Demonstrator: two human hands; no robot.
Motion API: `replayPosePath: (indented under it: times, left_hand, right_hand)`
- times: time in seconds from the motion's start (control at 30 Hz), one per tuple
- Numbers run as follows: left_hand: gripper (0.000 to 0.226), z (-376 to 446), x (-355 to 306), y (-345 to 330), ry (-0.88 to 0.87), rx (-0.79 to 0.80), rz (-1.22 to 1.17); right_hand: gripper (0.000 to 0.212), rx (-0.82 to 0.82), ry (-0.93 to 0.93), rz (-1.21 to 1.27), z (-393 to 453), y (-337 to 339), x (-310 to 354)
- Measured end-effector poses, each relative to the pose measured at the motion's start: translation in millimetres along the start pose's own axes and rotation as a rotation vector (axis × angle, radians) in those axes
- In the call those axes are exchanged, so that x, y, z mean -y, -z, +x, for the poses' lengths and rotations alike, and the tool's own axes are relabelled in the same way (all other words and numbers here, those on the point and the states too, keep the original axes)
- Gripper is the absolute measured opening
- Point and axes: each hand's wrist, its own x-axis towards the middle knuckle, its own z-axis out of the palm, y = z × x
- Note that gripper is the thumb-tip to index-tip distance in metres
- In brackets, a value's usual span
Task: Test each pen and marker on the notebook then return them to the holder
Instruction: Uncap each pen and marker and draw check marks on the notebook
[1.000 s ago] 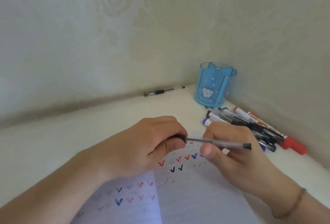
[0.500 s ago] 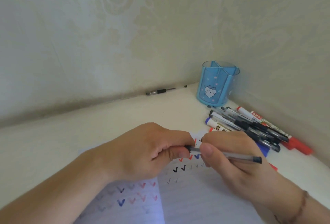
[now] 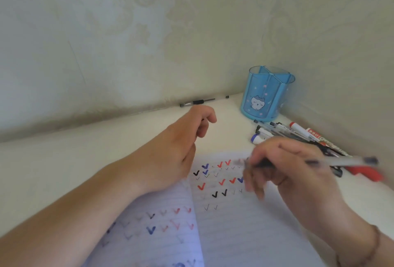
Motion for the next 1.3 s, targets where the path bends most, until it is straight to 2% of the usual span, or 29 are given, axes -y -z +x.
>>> replayPosePath:
  times: [0.07, 0.1, 0.2, 0.23, 0.33, 0.4, 0.5, 0.83, 1.13, 1.23, 1.3]
  left_hand:
    - [0.072, 1.0, 4.7, -3.2, 0.001, 0.016, 0.065]
    - [0.072, 1.9, 5.3, -4.3, 0.001, 0.023, 0.073]
    - [0.066, 3.9, 4.5, -5.6, -0.009, 0.011, 0.063]
    - [0.066, 4.3, 5.3, -5.9, -0.009, 0.002, 0.067]
    - [0.054, 3.3, 8.0, -6.7, -0.046, -0.027, 0.092]
    - [0.034, 2.9, 6.5, -5.8, -0.123, -0.068, 0.114]
    - [0.023, 4.3, 3.4, -3.9, -0.155, -0.087, 0.129]
    - [0.026, 3.3, 4.1, -7.9, -0.106, 0.017, 0.153]
    - [0.024, 3.0, 4.6, -6.8, -0.077, 0.037, 0.142]
    - [0.023, 3.0, 5.6, -5.9, -0.048, 0.03, 0.115]
    - [0.02, 2.9, 6.1, -5.5, -0.03, 0.019, 0.089]
  right_hand:
    - [0.049, -0.041, -0.102, -0.075, -2.7, -7.8, -4.1]
    - [0.047, -0.033, -0.153, -0.148, -3.4, -9.3, -6.9]
    - [0.02, 0.025, -0.26, -0.29, -1.3, -12.5, -6.6]
    - [0.017, 0.026, -0.267, -0.32, -0.5, -12.8, -6.3]
    - [0.018, 0.025, -0.262, -0.385, -0.3, -16.7, -5.1]
    - [0.026, 0.015, -0.221, -0.458, -1.4, -17.3, -6.5]
    - [0.036, 0.003, -0.143, -0.598, -1.7, -17.2, -11.4]
    - [0.033, 0.034, -0.11, -0.654, -1.6, -17.6, -17.5]
    - [0.035, 0.011, -0.141, -0.576, 1.4, -14.9, -15.5]
    - [0.03, -0.104, -0.155, -0.276, 5.0, -12.2, -7.1]
    - [0.036, -0.153, -0.123, -0.117, 6.5, -5.8, -2.4]
